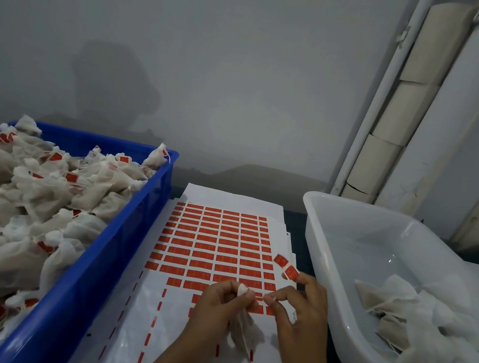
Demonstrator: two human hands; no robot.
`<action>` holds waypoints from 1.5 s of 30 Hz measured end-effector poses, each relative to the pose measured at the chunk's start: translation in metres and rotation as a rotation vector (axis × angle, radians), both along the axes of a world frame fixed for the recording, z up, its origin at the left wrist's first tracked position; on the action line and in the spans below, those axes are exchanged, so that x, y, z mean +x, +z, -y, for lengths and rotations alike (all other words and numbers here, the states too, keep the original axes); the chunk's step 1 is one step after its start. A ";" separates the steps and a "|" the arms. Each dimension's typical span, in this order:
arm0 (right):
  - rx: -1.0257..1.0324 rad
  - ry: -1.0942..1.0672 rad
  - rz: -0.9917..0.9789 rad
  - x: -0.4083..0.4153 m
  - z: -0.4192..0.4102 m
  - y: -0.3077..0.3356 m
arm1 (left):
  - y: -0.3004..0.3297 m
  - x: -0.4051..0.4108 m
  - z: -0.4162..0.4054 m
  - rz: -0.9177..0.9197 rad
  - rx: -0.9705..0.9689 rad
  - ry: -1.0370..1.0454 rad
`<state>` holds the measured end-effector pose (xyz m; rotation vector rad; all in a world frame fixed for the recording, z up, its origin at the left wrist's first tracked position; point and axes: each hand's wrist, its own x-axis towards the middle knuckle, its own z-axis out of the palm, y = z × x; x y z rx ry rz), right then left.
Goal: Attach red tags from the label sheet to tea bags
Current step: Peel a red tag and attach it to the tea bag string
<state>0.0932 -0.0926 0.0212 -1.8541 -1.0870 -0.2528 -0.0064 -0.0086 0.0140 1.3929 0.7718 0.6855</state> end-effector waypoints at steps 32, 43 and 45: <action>0.249 0.047 -1.164 -0.023 -0.008 0.000 | -0.007 0.009 0.003 0.020 0.084 0.168; 0.213 0.065 -1.160 -0.023 -0.009 0.000 | -0.004 0.008 0.005 0.021 0.070 0.141; 0.213 0.060 -1.159 -0.023 -0.010 -0.001 | -0.004 0.007 0.005 0.026 0.071 0.136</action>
